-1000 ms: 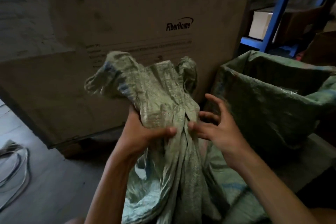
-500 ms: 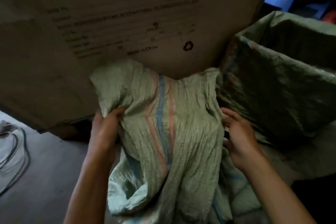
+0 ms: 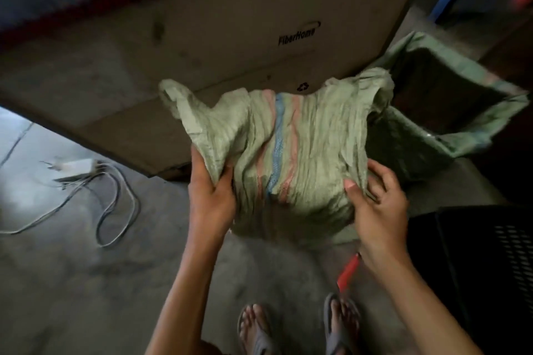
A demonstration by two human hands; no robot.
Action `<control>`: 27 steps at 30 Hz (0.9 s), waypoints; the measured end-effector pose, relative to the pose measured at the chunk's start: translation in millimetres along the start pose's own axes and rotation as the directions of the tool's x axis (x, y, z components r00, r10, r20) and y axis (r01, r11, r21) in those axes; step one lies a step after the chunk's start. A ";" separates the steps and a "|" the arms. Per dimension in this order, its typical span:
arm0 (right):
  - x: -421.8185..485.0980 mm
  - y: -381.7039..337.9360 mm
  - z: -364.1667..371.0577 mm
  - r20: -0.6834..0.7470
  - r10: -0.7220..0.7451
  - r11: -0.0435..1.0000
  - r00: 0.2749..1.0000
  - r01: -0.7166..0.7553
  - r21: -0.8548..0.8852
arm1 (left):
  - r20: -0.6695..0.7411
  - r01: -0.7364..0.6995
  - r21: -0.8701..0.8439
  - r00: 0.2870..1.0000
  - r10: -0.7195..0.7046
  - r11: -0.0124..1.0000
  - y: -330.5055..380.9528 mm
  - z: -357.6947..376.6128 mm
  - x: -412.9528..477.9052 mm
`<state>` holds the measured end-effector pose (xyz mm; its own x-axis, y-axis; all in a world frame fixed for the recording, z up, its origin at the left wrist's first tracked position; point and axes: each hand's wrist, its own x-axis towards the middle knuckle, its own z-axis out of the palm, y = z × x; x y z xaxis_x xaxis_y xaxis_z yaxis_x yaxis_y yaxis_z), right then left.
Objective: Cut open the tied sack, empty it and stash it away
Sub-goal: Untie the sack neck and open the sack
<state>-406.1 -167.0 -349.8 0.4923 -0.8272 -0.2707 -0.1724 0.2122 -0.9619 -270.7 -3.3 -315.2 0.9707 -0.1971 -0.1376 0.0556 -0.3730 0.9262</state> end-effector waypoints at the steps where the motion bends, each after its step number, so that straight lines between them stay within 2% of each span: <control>1: -13.0 -27.8 -1.4 -0.006 -0.013 1.000 1.000 0.013 0.011 | 0.019 -0.029 0.014 0.999 0.029 0.999 26.9 -11.7 -7.1; 4: -46.7 -113.5 -9.4 -0.063 -0.069 0.998 0.996 0.068 -0.017 | 0.102 -0.093 0.055 0.991 0.088 0.994 100.3 -41.1 -20.4; 7: -82.8 -184.7 -32.0 -0.142 -0.066 0.998 0.988 0.064 -0.022 | 0.230 -0.139 0.069 0.966 0.119 0.988 161.7 -58.8 -42.1; 13: -175.3 -277.9 -96.0 -0.271 -0.084 0.995 0.959 0.095 0.027 | 0.407 -0.274 0.022 0.881 0.242 0.961 239.2 -77.3 -101.5; 20: -297.6 -315.7 -161.4 -0.387 -0.028 0.989 0.922 0.081 0.123 | 0.570 -0.256 -0.048 0.787 0.237 0.966 273.1 -97.9 -216.5; 27: -383.5 -278.1 -247.6 -0.497 0.146 0.979 0.856 -0.052 0.198 | 0.687 -0.236 0.030 0.710 0.152 0.971 239.5 -80.5 -339.5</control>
<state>-758.2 -37.5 30.9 -0.0278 -0.9352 -0.3531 -0.0253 0.3537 -0.9350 -568.1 47.2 -18.4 0.5372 -0.8197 -0.1987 -0.1825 -0.3429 0.9214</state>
